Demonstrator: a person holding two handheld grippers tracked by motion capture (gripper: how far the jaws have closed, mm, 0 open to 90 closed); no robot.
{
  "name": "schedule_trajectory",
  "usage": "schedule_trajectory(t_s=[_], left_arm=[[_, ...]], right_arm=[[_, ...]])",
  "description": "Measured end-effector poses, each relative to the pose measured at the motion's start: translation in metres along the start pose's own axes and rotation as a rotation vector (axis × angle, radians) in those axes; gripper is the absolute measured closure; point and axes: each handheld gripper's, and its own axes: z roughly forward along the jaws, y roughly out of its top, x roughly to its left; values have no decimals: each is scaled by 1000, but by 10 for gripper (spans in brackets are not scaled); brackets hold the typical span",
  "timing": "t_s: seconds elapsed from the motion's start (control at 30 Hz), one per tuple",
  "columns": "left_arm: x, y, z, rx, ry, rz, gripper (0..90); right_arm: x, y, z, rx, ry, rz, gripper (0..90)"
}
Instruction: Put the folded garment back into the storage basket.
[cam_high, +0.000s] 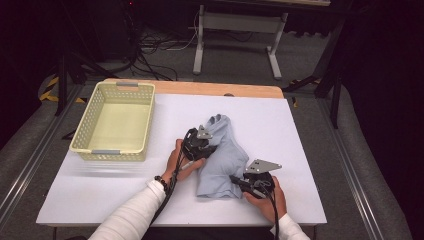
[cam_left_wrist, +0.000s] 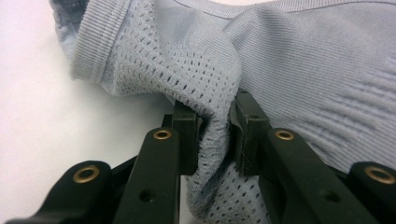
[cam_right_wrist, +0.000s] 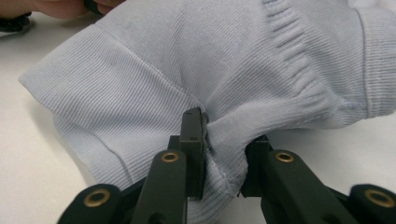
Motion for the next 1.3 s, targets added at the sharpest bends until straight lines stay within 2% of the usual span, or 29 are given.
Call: schedule_trajectory(t_s=[0.53, 0.8, 1.3], left_arm=[[-2, 19, -16, -34, 36, 57, 756], [0, 28, -21, -42, 54, 63, 758], [8, 51, -40, -46, 112, 86, 760]], right_arm=[[0, 13, -15, -78, -17, -7, 775], [0, 21, -18, -112, -11, -6, 776], [-1, 45, -21, -186, 2, -15, 777]])
